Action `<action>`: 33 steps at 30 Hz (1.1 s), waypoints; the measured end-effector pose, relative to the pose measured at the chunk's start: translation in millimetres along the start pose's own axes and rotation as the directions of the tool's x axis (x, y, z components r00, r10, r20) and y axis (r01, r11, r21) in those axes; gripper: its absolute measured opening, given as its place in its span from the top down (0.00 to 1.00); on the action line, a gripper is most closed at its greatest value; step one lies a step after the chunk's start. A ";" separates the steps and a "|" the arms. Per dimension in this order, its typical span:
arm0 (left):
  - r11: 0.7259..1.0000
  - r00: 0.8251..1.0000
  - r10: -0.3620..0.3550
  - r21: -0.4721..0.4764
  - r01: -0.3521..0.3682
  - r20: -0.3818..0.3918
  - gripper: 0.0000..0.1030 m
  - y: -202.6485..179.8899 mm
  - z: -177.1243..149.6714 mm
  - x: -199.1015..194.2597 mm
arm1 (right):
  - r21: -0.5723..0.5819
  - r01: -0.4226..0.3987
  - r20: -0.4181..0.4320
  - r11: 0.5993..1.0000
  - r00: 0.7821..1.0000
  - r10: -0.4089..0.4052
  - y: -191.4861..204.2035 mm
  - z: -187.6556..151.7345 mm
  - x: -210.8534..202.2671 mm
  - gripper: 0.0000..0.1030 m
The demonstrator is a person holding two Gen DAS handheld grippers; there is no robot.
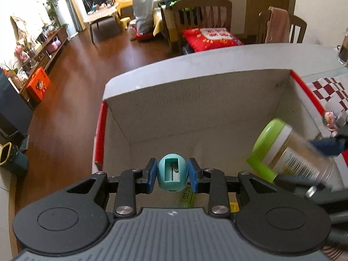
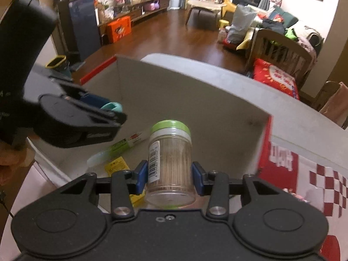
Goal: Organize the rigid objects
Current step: 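Carry the sharpener and toothpick jar with both grippers over the shoebox, then open both grippers to drop the sharpener and jar into the box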
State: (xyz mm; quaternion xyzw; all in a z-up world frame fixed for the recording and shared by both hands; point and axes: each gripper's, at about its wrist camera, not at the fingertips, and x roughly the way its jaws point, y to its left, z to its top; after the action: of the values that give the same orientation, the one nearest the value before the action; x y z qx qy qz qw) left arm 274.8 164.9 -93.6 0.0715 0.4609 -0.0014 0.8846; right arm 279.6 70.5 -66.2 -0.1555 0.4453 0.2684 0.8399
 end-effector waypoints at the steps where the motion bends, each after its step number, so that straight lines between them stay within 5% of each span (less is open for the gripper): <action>1: 1.000 1.000 0.001 0.008 -0.001 -0.008 0.71 -1.0 1.5 3.1 | -0.002 -0.009 -0.016 1.000 1.000 0.008 1.4 1.0 4.7 0.60; 8: 0.999 0.997 -0.015 0.043 0.018 -0.070 0.71 -8.3 5.9 18.7 | -0.011 -0.024 -0.102 1.000 0.994 0.022 6.0 1.6 26.2 0.60; 19: 0.997 0.985 -0.051 0.041 0.058 -0.165 0.71 -4.2 7.5 31.9 | -0.027 -0.012 -0.120 1.000 0.993 0.009 13.6 -0.5 23.2 0.60; 33: 0.999 0.987 -0.037 0.026 0.042 -0.154 0.68 0.5 -0.2 12.0 | 0.025 -0.071 -0.068 0.997 0.995 0.073 6.7 -1.7 -8.8 0.52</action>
State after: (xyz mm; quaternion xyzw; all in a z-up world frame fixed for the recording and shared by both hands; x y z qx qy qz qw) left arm 281.6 166.2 -103.5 0.0753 0.5288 -0.0202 0.8452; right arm 270.5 72.3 -60.0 -0.1392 0.4821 0.2880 0.8156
